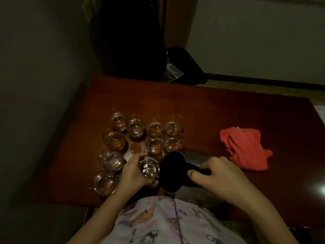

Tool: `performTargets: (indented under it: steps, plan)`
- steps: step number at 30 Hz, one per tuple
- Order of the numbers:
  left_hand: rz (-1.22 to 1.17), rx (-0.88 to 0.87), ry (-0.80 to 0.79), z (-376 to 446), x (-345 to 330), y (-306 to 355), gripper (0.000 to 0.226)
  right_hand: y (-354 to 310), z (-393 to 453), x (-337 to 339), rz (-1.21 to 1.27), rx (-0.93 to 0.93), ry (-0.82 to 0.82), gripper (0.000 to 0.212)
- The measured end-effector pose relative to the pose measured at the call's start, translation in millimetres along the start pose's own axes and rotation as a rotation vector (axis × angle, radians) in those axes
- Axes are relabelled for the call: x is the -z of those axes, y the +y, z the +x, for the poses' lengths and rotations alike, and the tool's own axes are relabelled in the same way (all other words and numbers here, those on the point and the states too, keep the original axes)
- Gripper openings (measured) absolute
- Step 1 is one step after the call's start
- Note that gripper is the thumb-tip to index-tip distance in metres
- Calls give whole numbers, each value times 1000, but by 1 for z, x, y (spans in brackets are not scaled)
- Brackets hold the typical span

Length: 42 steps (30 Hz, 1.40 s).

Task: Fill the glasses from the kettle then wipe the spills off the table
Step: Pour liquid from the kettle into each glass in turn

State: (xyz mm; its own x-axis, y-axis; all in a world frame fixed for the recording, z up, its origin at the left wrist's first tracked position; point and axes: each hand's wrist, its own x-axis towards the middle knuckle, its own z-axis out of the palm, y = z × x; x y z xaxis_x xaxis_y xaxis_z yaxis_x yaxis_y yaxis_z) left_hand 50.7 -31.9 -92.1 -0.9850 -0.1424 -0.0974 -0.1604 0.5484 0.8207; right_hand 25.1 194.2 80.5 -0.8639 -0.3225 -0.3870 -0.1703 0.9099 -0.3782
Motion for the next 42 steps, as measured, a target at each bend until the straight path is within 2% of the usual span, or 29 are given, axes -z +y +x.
performTargets:
  steps: [32,38,42]
  plan:
    - [24,1,21,-3,-4,0,80,3,-3,-4,7,-10,16,50]
    - [35,-7,-1,-4,-1,4,78,5,-5,-6,4,3,40,62]
    - [27,4,-5,-4,-1,6,78,5,-5,-7,-12,5,46,59]
